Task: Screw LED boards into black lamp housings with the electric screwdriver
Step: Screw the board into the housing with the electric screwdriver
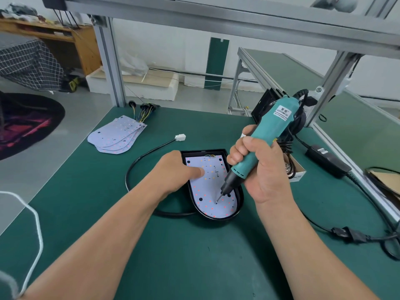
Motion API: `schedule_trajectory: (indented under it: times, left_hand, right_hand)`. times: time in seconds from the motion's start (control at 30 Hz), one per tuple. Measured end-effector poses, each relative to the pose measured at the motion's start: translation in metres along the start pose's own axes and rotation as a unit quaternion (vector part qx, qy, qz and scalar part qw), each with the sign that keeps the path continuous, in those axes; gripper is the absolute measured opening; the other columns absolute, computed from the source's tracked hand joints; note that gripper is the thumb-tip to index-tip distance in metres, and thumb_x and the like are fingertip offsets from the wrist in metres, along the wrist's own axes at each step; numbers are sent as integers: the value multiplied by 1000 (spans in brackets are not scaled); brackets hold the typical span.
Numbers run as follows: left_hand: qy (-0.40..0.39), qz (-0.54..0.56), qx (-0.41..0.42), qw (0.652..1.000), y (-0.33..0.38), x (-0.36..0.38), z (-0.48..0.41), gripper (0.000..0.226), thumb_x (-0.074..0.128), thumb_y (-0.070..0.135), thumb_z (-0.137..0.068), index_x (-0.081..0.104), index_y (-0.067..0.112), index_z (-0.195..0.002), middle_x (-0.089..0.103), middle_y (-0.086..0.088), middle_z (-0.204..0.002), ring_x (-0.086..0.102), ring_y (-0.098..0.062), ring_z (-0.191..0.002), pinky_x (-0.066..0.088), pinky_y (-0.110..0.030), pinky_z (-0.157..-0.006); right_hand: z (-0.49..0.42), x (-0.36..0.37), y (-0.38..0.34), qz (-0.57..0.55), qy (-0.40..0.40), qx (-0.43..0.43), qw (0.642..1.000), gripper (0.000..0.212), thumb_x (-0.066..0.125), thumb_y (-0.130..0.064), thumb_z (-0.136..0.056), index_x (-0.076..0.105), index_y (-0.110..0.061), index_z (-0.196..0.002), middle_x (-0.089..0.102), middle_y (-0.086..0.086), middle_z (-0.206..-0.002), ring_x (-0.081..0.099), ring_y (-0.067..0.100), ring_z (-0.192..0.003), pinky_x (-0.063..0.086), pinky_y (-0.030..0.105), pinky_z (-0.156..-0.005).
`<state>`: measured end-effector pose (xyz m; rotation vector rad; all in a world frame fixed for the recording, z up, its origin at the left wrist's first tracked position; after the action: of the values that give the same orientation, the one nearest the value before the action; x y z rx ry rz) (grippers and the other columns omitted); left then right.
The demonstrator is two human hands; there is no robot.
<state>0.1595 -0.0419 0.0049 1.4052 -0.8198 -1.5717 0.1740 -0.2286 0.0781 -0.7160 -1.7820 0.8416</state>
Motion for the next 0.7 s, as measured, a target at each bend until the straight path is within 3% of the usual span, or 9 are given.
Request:
schedule_trajectory:
  times: [0.2, 0.47, 0.57, 0.7]
  left_hand:
    - [-2, 2, 3, 1000, 2, 0, 2, 43, 77, 40, -65, 79, 15, -100, 80, -9, -104, 73, -37, -104, 57, -59, -99]
    - [-6, 2, 8, 1000, 3, 1, 1, 39, 76, 38, -66, 79, 16, -98, 81, -6, -100, 75, -31, -98, 58, -55, -98]
    - [-3, 6, 5, 1000, 2, 1, -1, 44, 75, 40, -64, 77, 12, -98, 78, -15, -103, 66, -23, -80, 59, -48, -84]
    - [1, 13, 6, 1000, 2, 0, -1, 49, 76, 40, -65, 74, 6, -101, 75, -20, -104, 57, -19, -76, 46, -36, -74]
  right_hand:
    - [2, 4, -3, 18, -15, -7, 1000, 20, 65, -10, -82, 61, -15, -101, 44, 4, -68, 45, 22, -59, 44, 32, -60]
    - [7, 16, -11, 64, -45, -30, 996, 18, 60, -4, -87, 59, -12, -103, 42, 7, -68, 44, 25, -59, 44, 34, -61]
    - [14, 31, -14, 90, -89, -45, 991, 20, 62, -7, -85, 60, -13, -104, 44, 7, -66, 45, 26, -58, 44, 35, -63]
    - [19, 43, -13, 106, -115, -45, 987, 15, 63, -10, -86, 62, -17, -100, 47, 5, -64, 47, 24, -55, 45, 35, -62]
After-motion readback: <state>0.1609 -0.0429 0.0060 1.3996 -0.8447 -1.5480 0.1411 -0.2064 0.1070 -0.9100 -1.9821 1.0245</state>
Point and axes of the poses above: each hand's wrist, its own z-axis away from the middle knuckle, its own x-axis out of the palm, y = z × x, the point moved 10 cm from there along -z, towards the middle knuckle
